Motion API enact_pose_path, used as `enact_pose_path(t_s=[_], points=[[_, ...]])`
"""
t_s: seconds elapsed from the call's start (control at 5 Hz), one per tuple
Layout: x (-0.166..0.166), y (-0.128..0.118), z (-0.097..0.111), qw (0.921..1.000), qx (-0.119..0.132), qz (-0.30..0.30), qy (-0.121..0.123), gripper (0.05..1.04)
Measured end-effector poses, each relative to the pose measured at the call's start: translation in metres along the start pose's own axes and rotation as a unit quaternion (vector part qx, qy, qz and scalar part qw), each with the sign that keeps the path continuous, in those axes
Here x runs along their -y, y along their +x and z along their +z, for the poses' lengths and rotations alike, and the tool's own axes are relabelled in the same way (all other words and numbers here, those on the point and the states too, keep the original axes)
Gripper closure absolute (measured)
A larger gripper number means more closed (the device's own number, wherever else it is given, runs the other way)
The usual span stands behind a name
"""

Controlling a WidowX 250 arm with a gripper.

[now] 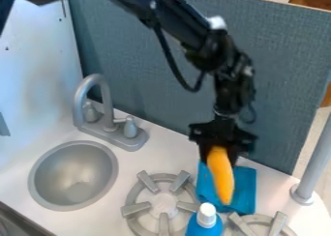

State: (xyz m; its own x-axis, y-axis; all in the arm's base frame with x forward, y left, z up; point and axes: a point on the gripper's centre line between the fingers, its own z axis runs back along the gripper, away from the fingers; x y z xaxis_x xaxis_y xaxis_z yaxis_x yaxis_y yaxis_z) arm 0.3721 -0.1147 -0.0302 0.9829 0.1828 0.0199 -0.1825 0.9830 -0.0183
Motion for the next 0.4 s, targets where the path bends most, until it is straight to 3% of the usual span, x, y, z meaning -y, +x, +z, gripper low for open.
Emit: enact_pose_path(t_s=[0.4], points=[[0.022, -0.028, 0.025, 0.9983, 0.050, 0.005, -0.031, 0.462]])
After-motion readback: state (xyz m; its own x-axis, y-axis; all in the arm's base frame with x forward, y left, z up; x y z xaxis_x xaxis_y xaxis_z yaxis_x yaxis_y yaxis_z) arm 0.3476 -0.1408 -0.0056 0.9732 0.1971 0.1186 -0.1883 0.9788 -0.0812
